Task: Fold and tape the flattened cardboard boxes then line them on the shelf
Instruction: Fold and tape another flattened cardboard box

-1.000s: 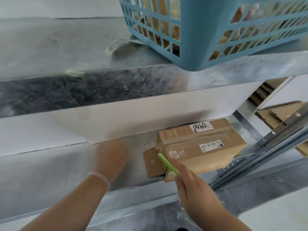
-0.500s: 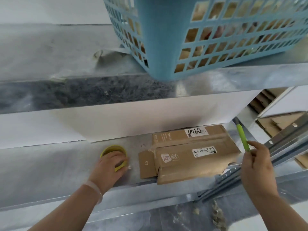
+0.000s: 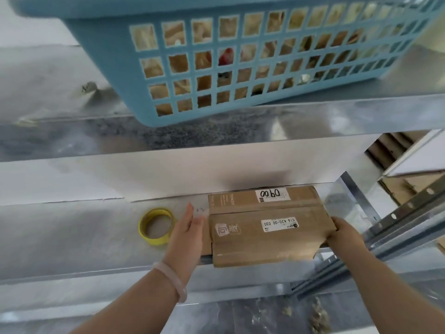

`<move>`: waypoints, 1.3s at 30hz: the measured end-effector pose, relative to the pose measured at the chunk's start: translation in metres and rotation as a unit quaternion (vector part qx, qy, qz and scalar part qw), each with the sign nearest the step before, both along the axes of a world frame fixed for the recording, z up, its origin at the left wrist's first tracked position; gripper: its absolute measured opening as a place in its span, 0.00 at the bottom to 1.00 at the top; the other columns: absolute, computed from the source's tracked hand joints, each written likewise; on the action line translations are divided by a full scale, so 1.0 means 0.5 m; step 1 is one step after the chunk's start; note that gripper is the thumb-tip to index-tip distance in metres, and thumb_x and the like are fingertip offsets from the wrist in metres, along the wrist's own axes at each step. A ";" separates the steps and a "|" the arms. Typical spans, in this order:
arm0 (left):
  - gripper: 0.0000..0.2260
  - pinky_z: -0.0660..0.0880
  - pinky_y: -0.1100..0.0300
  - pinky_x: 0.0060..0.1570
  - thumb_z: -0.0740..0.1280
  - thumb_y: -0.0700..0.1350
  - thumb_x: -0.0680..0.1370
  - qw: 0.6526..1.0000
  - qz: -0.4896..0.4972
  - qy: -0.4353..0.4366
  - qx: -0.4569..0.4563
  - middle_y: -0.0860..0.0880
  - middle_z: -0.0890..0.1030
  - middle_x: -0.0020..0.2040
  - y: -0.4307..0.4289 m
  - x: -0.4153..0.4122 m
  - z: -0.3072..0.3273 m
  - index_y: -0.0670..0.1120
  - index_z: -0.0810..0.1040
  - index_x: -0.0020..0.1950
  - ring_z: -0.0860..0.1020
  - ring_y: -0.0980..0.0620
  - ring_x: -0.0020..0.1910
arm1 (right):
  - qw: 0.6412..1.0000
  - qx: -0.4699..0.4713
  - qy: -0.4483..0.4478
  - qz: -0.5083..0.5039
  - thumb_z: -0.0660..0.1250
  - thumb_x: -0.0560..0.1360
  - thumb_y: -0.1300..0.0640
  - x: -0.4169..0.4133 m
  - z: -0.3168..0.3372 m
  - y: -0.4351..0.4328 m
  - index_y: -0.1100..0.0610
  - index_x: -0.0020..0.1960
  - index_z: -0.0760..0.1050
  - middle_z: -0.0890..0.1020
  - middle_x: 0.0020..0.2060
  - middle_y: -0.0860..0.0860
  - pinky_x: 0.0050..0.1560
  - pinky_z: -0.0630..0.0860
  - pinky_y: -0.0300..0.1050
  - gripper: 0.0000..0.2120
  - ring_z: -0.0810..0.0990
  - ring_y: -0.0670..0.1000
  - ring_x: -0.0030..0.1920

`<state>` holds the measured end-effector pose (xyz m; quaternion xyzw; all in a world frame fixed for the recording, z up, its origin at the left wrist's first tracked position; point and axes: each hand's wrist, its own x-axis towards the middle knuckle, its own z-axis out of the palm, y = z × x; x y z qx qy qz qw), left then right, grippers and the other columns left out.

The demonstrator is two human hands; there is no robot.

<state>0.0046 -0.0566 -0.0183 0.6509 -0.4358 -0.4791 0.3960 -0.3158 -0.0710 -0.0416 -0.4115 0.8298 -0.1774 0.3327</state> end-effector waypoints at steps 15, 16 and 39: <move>0.41 0.78 0.50 0.53 0.66 0.73 0.60 0.992 0.001 -0.101 0.071 0.54 0.82 0.51 -0.067 -0.061 -0.057 0.53 0.68 0.67 0.80 0.51 0.50 | 0.998 -0.069 0.015 -0.001 0.69 0.64 0.29 0.095 0.042 -0.028 0.48 0.54 0.75 0.83 0.46 0.46 0.51 0.79 0.51 0.28 0.81 0.51 0.47; 0.37 0.78 0.50 0.52 0.64 0.72 0.61 0.992 -0.001 -0.112 0.065 0.55 0.82 0.50 -0.065 -0.061 -0.059 0.54 0.70 0.65 0.81 0.52 0.49 | 0.998 -0.068 0.001 -0.008 0.70 0.64 0.30 0.092 0.042 -0.031 0.49 0.53 0.76 0.83 0.45 0.46 0.50 0.79 0.51 0.27 0.81 0.51 0.46; 0.12 0.80 0.47 0.50 0.67 0.60 0.74 0.996 0.040 0.024 0.070 0.53 0.85 0.44 -0.070 -0.063 -0.047 0.54 0.81 0.50 0.83 0.50 0.45 | 0.999 -0.026 -0.041 0.007 0.63 0.72 0.31 0.075 0.027 -0.052 0.53 0.52 0.76 0.81 0.45 0.50 0.42 0.73 0.46 0.26 0.79 0.52 0.45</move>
